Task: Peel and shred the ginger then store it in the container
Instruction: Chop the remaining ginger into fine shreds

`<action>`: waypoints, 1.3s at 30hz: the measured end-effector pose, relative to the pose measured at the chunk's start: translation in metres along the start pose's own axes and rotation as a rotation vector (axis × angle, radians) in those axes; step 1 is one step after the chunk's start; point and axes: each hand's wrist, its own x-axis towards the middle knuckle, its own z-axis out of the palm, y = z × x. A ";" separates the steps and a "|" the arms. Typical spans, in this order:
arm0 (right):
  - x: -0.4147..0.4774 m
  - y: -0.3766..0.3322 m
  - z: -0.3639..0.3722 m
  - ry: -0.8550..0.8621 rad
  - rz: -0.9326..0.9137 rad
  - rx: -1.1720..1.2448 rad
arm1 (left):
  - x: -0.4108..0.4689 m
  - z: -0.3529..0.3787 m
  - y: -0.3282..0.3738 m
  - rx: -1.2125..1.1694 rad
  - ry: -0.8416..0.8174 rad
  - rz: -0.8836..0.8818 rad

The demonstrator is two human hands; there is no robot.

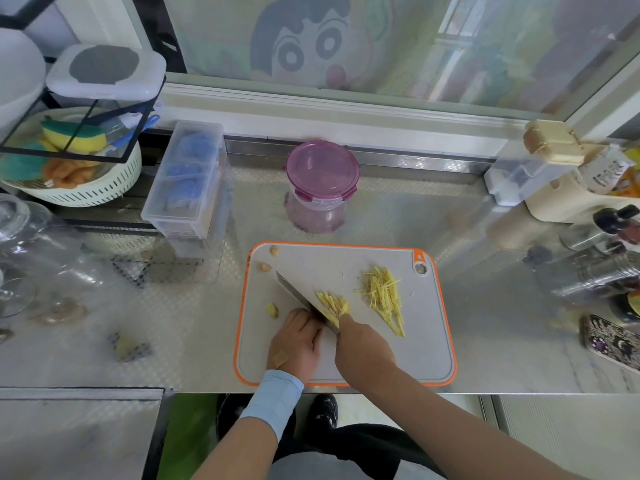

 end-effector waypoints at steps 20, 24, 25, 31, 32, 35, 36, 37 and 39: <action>0.006 0.018 -0.010 0.084 0.012 0.127 | 0.006 -0.009 -0.003 -0.059 -0.120 -0.004; 0.009 0.035 -0.030 0.171 0.078 0.208 | 0.030 -0.017 0.000 -0.142 -0.102 -0.004; 0.009 0.039 -0.034 0.167 0.081 0.177 | 0.038 -0.017 0.001 -0.149 -0.112 0.008; 0.016 0.048 -0.030 0.145 0.125 0.144 | 0.067 -0.003 0.014 -0.019 -0.438 0.092; 0.016 0.049 -0.028 0.135 0.129 0.157 | 0.069 -0.002 0.015 -0.004 -0.488 0.088; 0.015 0.048 -0.023 0.111 0.131 0.173 | 0.066 -0.008 0.017 0.082 -0.570 0.108; 0.015 0.048 -0.021 0.107 0.136 0.182 | 0.063 -0.008 0.014 0.056 -0.549 0.104; 0.015 0.049 -0.020 0.104 0.141 0.196 | 0.059 -0.008 0.011 0.055 -0.531 0.114; 0.016 0.049 -0.021 0.099 0.137 0.206 | 0.051 -0.007 0.007 0.054 -0.459 0.142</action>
